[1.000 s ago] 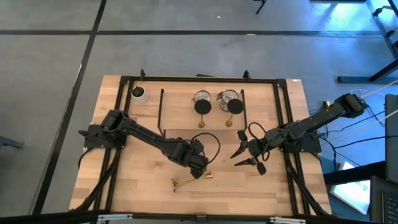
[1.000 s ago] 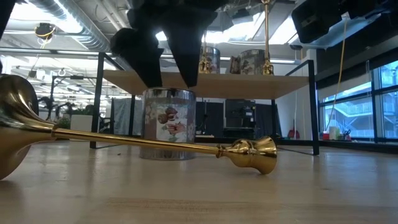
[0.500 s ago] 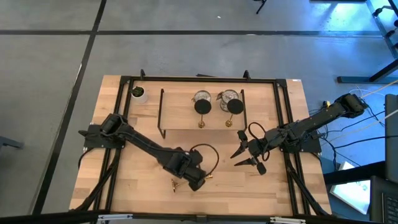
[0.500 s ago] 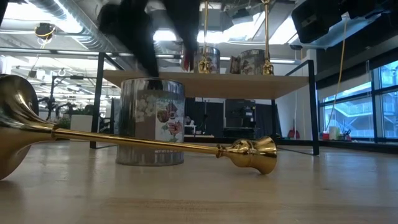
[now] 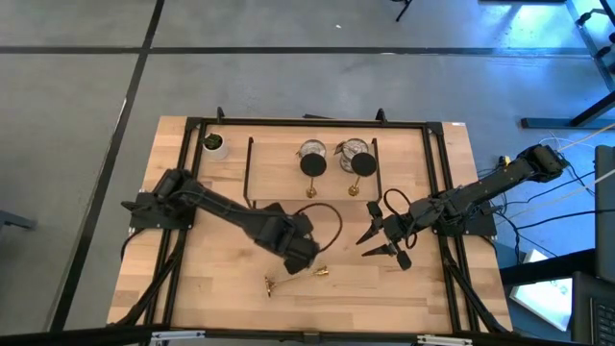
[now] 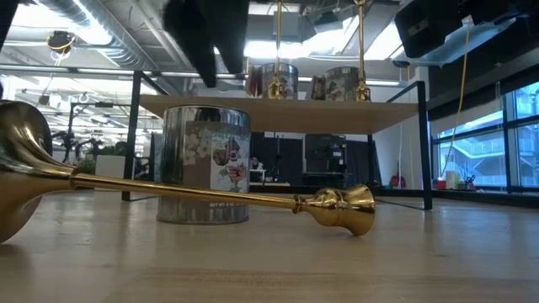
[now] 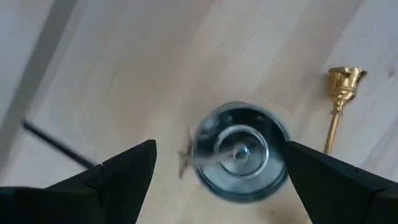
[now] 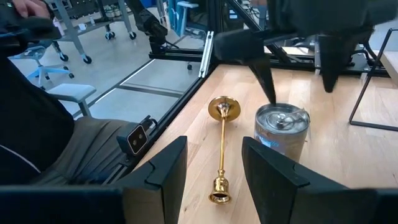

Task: Pick & Place candle stick holders
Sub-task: Put the silver scented candle on the shelf

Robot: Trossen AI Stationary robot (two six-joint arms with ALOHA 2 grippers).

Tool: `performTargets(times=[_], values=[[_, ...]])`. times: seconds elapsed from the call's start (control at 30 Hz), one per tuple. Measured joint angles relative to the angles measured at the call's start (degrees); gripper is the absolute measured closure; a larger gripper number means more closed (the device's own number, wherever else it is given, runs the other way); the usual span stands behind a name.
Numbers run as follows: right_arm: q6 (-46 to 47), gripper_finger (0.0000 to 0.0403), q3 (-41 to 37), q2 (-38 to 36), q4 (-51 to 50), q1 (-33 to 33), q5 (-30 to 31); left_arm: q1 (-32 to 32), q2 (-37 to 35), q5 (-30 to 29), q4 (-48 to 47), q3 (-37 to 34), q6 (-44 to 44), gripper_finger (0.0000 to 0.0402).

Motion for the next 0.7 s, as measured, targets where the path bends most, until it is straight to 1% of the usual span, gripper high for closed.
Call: performTargets(times=[0.1,0.17,0.2,0.27,0.33,0.43,0.53,0.63,0.7], values=[[0.0,0.0247,0.0,0.0,-0.2,0.0,0.0,0.6,0.0,2.7,2.2,0.0,10.8,0.0052],[0.0,0.0247,0.0,0.0,-0.3,0.0,0.0,0.0,0.0,7.0,2.9,0.0,21.2,0.0052],[0.0,0.0247,0.0,0.0,-0.4,0.0,0.0,-0.5,0.0,8.0,2.8,0.0,26.2,0.0052],[0.0,0.0247,0.0,0.0,-0.4,0.0,0.0,-1.4,0.0,8.9,1.7,0.0,32.9,0.0052],[0.0,0.0247,0.0,0.0,-0.4,0.0,0.0,-1.5,0.0,11.1,0.3,0.0,38.4,0.0052],[0.0,0.0247,0.0,0.0,-0.4,0.0,0.0,-0.6,0.0,11.2,0.5,0.0,43.5,0.0052],[0.0,0.0247,0.0,0.0,-0.4,0.0,0.0,0.5,0.0,11.5,4.1,0.0,46.2,0.0052],[0.0,0.0247,0.0,0.0,-0.4,0.0,0.0,1.7,0.0,13.7,7.7,0.0,48.5,0.0052],[0.0,0.0247,0.0,0.0,-0.4,0.0,0.0,2.4,0.0,15.0,8.5,0.0,49.5,0.0052]])
